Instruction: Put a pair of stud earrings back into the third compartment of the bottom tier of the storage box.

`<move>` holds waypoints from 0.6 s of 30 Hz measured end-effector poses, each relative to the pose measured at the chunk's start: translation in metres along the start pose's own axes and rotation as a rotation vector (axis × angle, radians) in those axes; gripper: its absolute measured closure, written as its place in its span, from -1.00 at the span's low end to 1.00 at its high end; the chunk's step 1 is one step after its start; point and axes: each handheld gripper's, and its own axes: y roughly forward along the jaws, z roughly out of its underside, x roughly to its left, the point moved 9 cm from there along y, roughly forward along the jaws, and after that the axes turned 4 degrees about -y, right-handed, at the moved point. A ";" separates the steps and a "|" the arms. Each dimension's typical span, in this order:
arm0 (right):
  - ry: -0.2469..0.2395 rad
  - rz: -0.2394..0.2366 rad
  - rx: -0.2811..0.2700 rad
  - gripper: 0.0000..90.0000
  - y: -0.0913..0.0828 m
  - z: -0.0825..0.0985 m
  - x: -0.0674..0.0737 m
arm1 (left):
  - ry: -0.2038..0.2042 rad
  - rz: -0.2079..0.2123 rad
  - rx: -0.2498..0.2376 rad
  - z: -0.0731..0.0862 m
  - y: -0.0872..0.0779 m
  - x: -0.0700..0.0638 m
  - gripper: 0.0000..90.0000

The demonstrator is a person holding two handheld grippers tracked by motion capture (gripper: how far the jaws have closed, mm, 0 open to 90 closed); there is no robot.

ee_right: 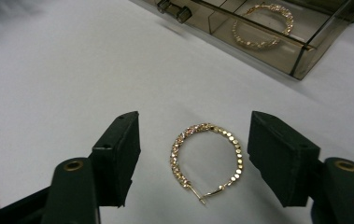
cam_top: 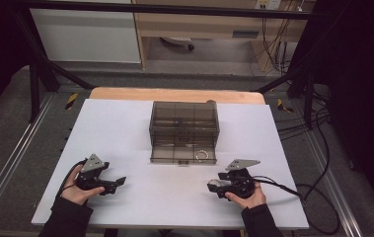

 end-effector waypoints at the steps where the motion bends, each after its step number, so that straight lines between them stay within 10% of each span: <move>1: -0.006 0.002 0.005 -0.13 0.001 0.000 0.001 | 0.000 0.000 0.000 0.000 0.000 0.000 -0.78; 18: -0.036 -0.015 0.048 0.57 0.010 0.007 0.010 | 0.001 0.000 0.000 0.000 0.000 0.000 -0.78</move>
